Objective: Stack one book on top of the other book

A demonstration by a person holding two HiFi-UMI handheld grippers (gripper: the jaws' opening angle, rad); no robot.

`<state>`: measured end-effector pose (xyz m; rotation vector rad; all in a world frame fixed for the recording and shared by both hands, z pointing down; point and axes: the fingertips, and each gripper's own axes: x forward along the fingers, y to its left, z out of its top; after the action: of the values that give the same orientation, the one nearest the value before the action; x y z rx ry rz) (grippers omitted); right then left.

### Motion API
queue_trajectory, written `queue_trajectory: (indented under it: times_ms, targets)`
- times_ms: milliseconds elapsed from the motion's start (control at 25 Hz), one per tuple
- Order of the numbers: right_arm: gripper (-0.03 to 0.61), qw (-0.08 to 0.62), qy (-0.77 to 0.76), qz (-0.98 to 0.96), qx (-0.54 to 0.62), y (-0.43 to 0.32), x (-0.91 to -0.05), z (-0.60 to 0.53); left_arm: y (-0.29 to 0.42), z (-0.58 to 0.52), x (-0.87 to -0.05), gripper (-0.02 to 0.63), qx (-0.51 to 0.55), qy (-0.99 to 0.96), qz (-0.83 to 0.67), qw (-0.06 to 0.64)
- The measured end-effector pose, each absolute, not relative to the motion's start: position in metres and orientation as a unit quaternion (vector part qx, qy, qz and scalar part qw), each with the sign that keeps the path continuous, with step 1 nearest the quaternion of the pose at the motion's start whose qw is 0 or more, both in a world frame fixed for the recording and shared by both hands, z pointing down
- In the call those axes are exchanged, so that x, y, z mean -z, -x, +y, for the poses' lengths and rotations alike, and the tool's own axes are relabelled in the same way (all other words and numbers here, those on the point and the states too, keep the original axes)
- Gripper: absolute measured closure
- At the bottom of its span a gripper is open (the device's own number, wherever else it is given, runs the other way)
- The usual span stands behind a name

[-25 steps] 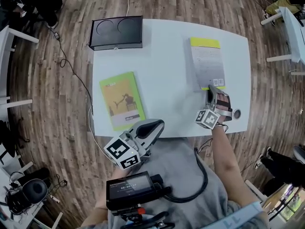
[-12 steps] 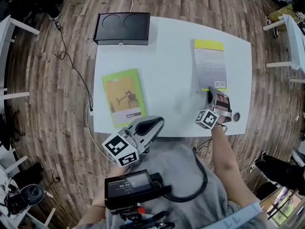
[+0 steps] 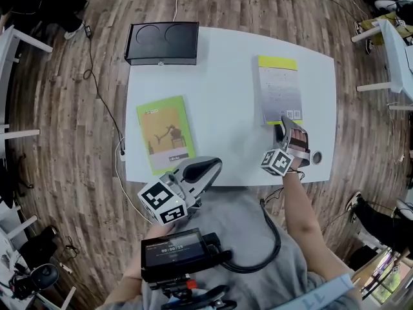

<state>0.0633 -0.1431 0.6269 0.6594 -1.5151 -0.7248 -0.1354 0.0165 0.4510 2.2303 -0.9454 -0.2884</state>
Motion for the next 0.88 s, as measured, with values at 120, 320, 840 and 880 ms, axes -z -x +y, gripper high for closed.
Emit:
queue_trajectory:
  times_ms: [120,320,840,880]
  targets:
    - [0.417,0.615,-0.293,-0.662,0.314,-0.062,-0.622,-0.138,0.134,0.015,-0.449,0.594,0.112,-0.86,-0.363,0.341]
    - [0.416,0.598,-0.308,-0.669,0.315,-0.059,-0.606,-0.135,0.132,0.011,-0.445,0.594,0.114,-0.865,-0.358,0.334]
    - [0.414,0.526,-0.37,-0.724,0.248,-0.061,-0.554,-0.13,0.111,-0.007,-0.43,0.594,0.117,-0.876,-0.345,0.316]
    - [0.412,0.519,-0.376,-0.731,0.235,-0.062,-0.55,-0.132,0.107,-0.009,-0.429,0.594,0.117,-0.877,-0.343,0.316]
